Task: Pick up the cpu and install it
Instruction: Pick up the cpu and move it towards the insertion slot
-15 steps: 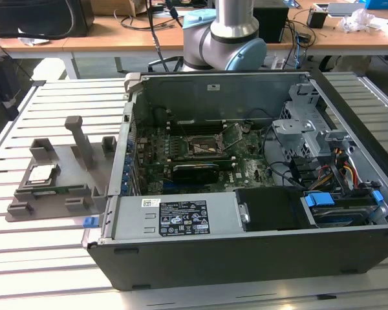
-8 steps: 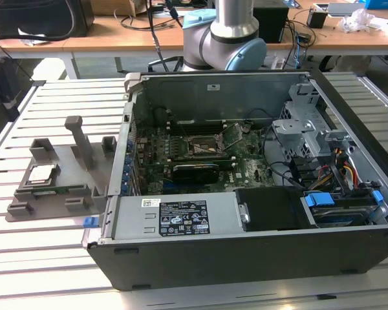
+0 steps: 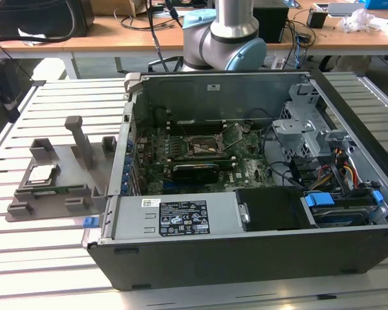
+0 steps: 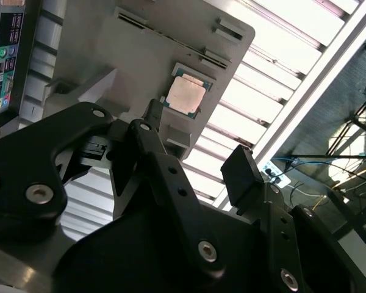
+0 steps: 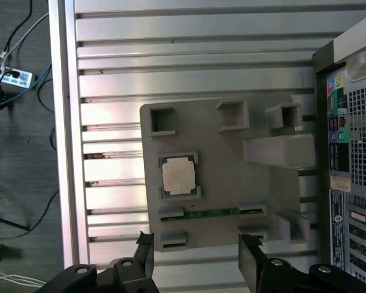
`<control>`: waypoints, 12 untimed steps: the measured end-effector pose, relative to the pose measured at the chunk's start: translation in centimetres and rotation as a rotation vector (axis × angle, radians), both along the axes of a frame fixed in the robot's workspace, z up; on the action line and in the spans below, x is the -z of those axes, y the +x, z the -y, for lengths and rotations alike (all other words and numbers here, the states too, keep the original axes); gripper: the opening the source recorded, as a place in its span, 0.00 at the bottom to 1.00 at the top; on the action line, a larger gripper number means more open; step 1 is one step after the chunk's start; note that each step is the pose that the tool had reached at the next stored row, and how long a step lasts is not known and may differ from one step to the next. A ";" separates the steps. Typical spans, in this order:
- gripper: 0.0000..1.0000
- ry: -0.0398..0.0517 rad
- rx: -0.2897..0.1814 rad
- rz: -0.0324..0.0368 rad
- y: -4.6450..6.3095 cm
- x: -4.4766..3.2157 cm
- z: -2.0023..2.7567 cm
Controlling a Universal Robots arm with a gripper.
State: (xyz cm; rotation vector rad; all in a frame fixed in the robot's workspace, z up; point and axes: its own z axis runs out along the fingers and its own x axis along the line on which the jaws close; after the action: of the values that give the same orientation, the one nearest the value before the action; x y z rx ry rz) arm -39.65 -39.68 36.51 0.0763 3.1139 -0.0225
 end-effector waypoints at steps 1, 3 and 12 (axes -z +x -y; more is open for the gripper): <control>0.66 0.0000 0.000 0.0000 0.0 0.03 0.00; 0.66 0.0000 0.000 0.0000 0.0 0.09 0.00; 0.66 -0.0006 0.000 0.0000 0.0 0.50 0.00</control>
State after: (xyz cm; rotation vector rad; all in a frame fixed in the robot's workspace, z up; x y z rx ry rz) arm -39.65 -39.68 36.01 0.0764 3.1139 -0.0235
